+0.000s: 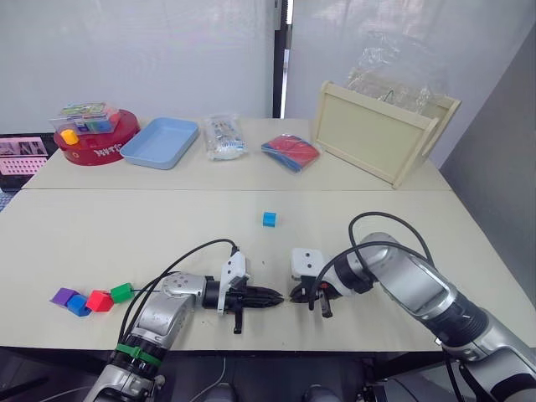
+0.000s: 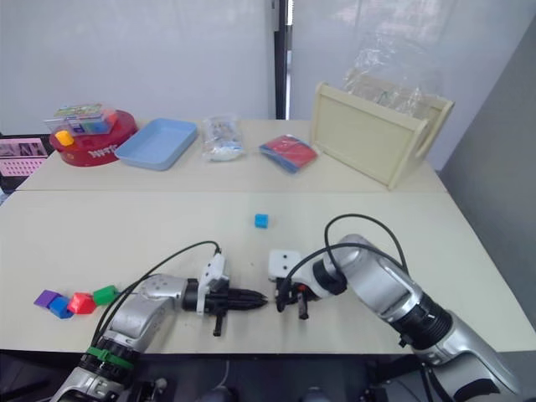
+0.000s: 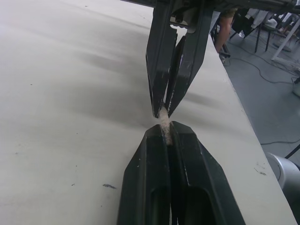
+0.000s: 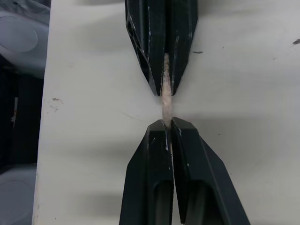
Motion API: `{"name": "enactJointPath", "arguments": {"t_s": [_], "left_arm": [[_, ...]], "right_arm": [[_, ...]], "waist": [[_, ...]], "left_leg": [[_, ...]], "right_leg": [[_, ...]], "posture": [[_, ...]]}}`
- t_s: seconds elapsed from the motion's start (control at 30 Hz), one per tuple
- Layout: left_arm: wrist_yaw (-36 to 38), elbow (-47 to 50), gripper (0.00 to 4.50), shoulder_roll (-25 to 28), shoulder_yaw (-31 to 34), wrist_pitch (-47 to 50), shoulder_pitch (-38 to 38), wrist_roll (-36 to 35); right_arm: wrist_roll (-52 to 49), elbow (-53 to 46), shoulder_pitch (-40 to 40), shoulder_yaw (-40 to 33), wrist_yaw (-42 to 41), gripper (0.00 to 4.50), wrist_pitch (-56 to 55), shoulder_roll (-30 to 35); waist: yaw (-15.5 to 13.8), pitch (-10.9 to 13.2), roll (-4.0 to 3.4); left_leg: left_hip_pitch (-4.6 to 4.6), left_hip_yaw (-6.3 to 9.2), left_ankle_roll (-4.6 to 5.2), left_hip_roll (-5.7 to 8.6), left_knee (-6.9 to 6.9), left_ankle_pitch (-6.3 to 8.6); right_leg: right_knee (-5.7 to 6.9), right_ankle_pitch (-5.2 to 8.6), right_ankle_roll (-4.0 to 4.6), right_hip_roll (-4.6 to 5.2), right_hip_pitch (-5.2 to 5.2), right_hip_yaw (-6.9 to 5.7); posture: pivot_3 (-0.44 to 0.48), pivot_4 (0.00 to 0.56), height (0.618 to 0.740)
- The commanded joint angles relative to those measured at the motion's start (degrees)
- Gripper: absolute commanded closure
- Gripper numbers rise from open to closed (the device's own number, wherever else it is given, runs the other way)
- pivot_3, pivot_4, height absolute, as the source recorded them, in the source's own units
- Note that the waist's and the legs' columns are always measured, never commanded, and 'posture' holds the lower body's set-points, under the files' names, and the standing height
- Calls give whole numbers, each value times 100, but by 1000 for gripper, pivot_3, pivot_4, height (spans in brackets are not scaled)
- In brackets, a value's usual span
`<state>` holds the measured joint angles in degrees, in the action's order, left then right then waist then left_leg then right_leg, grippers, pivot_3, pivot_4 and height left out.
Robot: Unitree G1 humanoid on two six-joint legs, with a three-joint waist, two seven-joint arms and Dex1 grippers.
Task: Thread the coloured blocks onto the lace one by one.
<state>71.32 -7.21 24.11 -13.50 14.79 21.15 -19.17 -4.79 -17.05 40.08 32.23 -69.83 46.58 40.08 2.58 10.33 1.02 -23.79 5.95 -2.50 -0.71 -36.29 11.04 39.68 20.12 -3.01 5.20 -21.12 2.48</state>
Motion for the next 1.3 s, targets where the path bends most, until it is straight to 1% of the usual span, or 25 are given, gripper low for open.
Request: {"name": "enactJointPath", "arguments": {"t_s": [0.03,0.17,0.23,0.27,0.3,0.33,0.4,0.43,0.5,0.57,0.6,0.7,0.77,0.8,0.83,0.9,1.0,1.1,1.3], "left_arm": [[-16,101,4483,-60,-47,29,50,-19],[-28,82,4483,-60,-51,21,59,12],[-35,55,4500,-47,-64,-14,62,53],[-40,50,4500,-39,-71,-29,58,68],[-40,37,4500,-28,-67,-43,57,76],[-41,29,4500,-15,-56,-52,52,75],[-51,21,4500,23,9,-44,42,47],[-47,32,4500,54,52,-40,26,25],[-32,59,4500,107,112,-29,-5,-9],[-15,107,4500,162,157,-28,-53,-41],[-15,149,4500,196,209,-5,-86,-87],[-5,255,4500,282,319,10,-177,-178],[-15,390,4500,402,498,63,-303,-315],[-23,471,4500,458,601,118,-370,-406],[-33,535,4500,496,675,146,-425,-462],[-54,627,4500,557,760,168,-506,-526],[-125,763,4500,623,864,205,-640,-557],[-209,891,4500,650,937,222,-760,-578],[-356,1089,4500,663,977,239,-927,-608]], "right_arm": [[-54,-159,47,-37,-4,4500,2,32],[-73,-159,50,-95,44,4500,58,21],[-63,-200,32,-155,24,3814,6,127],[-84,-247,1,-208,0,3558,-3,201],[-152,-324,-57,-318,-55,3150,1,329],[-219,-383,-112,-416,-99,2851,-6,447],[-444,-431,-259,-815,-126,2095,-9,666],[-631,-447,-367,-1114,-109,1817,29,728],[-893,-440,-563,-1557,-52,1112,5,793],[-1057,-456,-732,-1851,75,446,-46,751],[-1176,-437,-852,-2118,257,75,-64,611],[-1380,-444,-1114,-2557,652,30,-111,307],[-1197,-220,-1468,-2661,1102,30,-795,-78],[-989,24,-1542,-2707,1626,30,-1213,-465],[-732,228,-1541,-2669,2064,30,-1520,-710],[-479,520,-1458,-2590,2509,30,-1746,-1042],[-262,1095,-1206,-2472,2974,30,-2109,-1536],[92,1887,-737,-2238,3224,30,-2625,-1822],[405,3319,163,-2002,3267,30,-3281,-2241]], "waist": [[0,0,0],[-1,0,0],[-3,0,0],[-8,0,0],[-11,0,0],[-14,0,0],[-20,0,0],[-23,0,1],[-11,0,1],[6,0,1],[11,0,1],[14,0,1],[5,-2,4],[7,-2,4],[28,-3,6],[20,0,-1],[13,0,0],[37,0,-1],[56,0,-1]], "left_leg": [[0,0,0,0,0,0],[0,0,0,0,0,0],[0,0,0,0,0,0],[-1,0,0,0,0,0],[-1,0,0,1,0,0],[-1,0,0,1,-1,0],[-2,0,0,3,-1,0],[-2,0,0,3,-1,0],[-2,0,0,2,0,0],[1,0,1,-1,1,1],[2,0,1,-3,2,1],[2,-2,2,-4,3,1],[2,-2,2,-2,4,1],[2,-1,2,-3,2,1],[2,-2,2,-3,4,1],[3,-2,-2,-2,6,-1],[2,-4,-3,0,4,-2],[4,-3,-4,-3,7,-2],[5,-4,-5,-3,10,-3]], "right_leg": [[0,0,0,0,0,0],[0,0,0,0,0,0],[0,0,0,0,0,0],[0,0,0,0,0,0],[-1,0,0,2,0,0],[-2,0,0,2,1,0],[-6,0,0,4,1,0],[-7,0,0,4,3,-1],[-8,0,0,3,4,0],[-7,0,0,-1,4,0],[-6,0,0,-3,4,0],[-5,0,0,-3,3,2],[-5,0,0,-1,4,2],[-5,0,0,-2,4,2],[-6,0,0,-1,4,3],[2,0,0,0,-1,5],[3,0,0,2,-2,7],[6,0,0,-2,-4,7],[4,0,1,-2,-4,7]], "posture": [[0,150,740],[0,150,740],[0,150,740],[0,150,740],[0,150,740],[0,150,740],[0,150,740],[0,150,740],[0,150,740],[0,150,740],[0,150,740],[0,150,740],[0,150,740],[0,150,740],[0,150,740],[0,150,740],[0,150,740],[0,150,740],[0,150,740]]}}
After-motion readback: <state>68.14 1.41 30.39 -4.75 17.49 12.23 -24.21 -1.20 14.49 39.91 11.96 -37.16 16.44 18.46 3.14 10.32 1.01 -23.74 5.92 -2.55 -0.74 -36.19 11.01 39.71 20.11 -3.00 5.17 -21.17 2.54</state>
